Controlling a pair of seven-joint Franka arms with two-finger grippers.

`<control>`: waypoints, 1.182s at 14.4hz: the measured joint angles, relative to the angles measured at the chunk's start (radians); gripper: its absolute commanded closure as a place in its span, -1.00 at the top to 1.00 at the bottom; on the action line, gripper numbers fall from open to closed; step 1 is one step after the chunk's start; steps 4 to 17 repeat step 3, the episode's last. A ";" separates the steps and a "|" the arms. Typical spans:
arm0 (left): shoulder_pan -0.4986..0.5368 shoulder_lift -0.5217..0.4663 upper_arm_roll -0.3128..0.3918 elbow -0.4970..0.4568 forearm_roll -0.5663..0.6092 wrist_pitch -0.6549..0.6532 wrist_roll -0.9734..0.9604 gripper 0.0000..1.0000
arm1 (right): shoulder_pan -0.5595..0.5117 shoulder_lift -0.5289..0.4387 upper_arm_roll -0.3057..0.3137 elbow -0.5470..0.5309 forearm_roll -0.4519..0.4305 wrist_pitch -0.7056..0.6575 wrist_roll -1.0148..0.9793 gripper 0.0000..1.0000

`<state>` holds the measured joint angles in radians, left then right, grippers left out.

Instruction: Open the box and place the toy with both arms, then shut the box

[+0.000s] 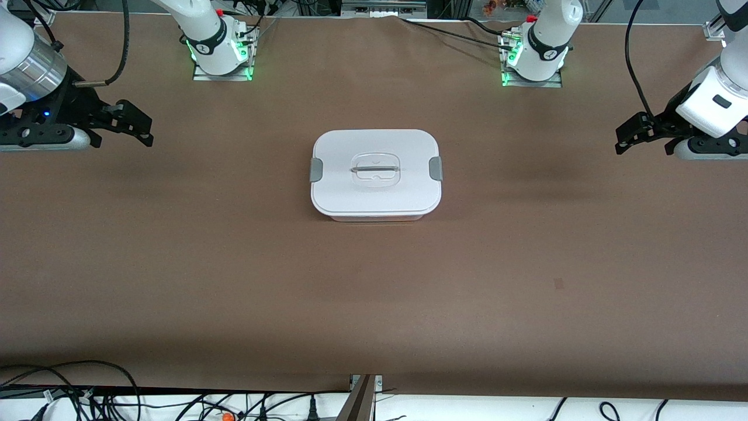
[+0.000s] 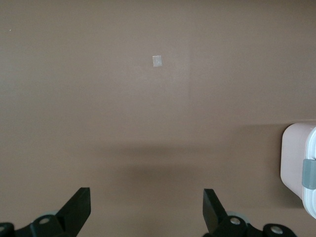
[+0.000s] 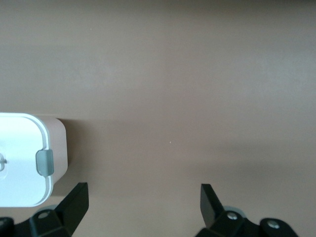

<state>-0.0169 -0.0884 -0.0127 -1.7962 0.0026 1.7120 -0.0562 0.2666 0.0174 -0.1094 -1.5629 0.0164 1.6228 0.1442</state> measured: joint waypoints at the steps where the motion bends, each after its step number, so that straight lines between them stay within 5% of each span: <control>1: 0.000 0.002 0.000 0.002 0.000 -0.007 -0.001 1.00 | -0.001 0.002 -0.002 0.000 0.000 0.000 0.000 1.00; 17: -0.001 0.009 0.000 0.018 0.000 -0.046 -0.001 1.00 | -0.003 0.007 -0.006 0.000 0.000 0.009 0.000 1.00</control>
